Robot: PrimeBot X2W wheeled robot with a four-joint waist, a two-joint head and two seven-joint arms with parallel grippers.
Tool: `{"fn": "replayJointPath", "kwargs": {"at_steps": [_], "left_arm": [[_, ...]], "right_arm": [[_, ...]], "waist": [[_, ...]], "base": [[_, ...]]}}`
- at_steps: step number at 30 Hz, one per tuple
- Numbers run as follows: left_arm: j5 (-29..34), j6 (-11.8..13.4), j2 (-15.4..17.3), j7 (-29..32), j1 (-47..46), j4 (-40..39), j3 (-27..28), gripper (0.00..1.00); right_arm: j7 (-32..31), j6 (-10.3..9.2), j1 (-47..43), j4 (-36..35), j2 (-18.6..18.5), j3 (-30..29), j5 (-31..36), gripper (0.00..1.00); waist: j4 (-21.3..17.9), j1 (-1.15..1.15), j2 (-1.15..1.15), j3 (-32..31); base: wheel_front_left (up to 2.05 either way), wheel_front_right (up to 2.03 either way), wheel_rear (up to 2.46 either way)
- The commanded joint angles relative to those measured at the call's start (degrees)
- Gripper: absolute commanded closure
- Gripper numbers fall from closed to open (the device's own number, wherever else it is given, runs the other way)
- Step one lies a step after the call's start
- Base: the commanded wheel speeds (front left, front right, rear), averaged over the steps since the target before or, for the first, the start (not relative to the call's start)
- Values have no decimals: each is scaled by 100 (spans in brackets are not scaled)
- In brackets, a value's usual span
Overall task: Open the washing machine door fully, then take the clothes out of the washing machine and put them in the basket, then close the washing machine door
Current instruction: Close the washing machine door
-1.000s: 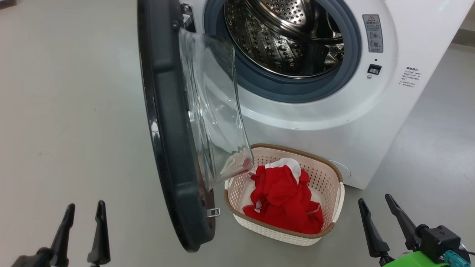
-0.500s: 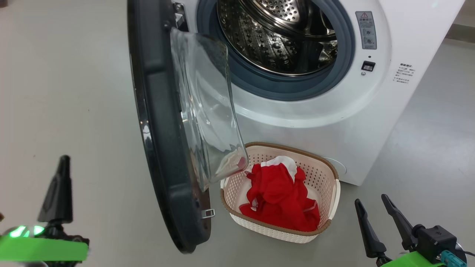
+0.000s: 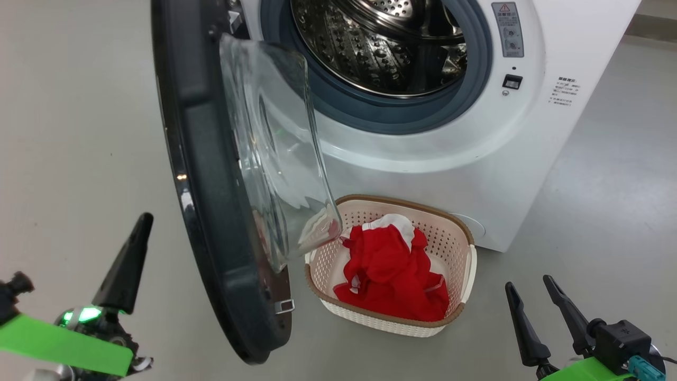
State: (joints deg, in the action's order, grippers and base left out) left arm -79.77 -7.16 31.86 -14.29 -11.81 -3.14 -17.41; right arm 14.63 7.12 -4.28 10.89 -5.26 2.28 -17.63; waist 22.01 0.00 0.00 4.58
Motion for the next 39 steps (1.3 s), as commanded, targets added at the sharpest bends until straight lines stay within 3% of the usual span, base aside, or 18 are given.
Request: {"fn": "replayJointPath", "kwargs": {"at_steps": [1,22,39], "left_arm": [[-63,-33,309,-32,-295,-177,143,100],[-286,-33,433,-70,-808,-710,-717,100],[-77,-33,-2,-71,-2043,-170,-1488,100]], "right_arm": [[37,36,230,-158,-94,105,33,0],[37,36,355,-200,-117,51,62,0],[37,36,604,-252,-64,0,68,0]], "waist": [[-28,0,0,37],[-226,0,0,266],[-706,0,0,601]], "base": [[0,0,0],[0,0,0],[0,0,0]]}}
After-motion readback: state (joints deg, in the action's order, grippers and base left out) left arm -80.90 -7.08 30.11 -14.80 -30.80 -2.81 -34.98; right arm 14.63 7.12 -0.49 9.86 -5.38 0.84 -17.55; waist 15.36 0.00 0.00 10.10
